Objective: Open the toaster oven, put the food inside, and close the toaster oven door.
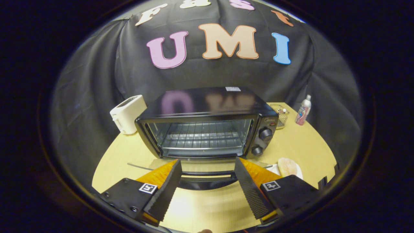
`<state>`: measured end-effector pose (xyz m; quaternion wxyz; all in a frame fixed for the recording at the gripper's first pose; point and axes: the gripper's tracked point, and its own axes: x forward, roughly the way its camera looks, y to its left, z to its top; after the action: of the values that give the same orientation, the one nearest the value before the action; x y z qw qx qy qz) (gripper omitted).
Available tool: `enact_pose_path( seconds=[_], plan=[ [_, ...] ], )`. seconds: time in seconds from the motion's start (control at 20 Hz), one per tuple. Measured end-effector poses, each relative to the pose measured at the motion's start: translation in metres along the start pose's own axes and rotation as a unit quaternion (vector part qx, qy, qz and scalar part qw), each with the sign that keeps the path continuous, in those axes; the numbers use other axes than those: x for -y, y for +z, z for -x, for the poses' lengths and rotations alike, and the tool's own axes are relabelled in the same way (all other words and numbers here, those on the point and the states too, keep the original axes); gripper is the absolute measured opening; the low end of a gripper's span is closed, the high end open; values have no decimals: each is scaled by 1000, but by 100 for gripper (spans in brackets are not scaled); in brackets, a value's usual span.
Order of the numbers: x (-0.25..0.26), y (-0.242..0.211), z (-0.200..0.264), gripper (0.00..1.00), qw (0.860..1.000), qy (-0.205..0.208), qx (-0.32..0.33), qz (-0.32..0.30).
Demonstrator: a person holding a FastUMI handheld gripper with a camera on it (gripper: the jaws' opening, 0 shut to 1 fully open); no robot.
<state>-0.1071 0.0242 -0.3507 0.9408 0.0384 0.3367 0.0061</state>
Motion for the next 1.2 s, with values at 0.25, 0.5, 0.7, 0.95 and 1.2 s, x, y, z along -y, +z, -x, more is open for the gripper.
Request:
enact_pose_path(
  seconds=[0.25, 0.5, 0.7, 0.95, 1.2],
  plan=[
    [4, -37, 1, 100, 999, -9, -48, 0],
    [7, -75, -11, 100, 995, -17, -95, 10],
    [16, -102, -21, 100, 991, -32, -131, 5],
    [32, -106, -24, 100, 989, -48, -142, 8],
    [84, -82, -24, 100, 986, -103, -128, 13]
  ],
)
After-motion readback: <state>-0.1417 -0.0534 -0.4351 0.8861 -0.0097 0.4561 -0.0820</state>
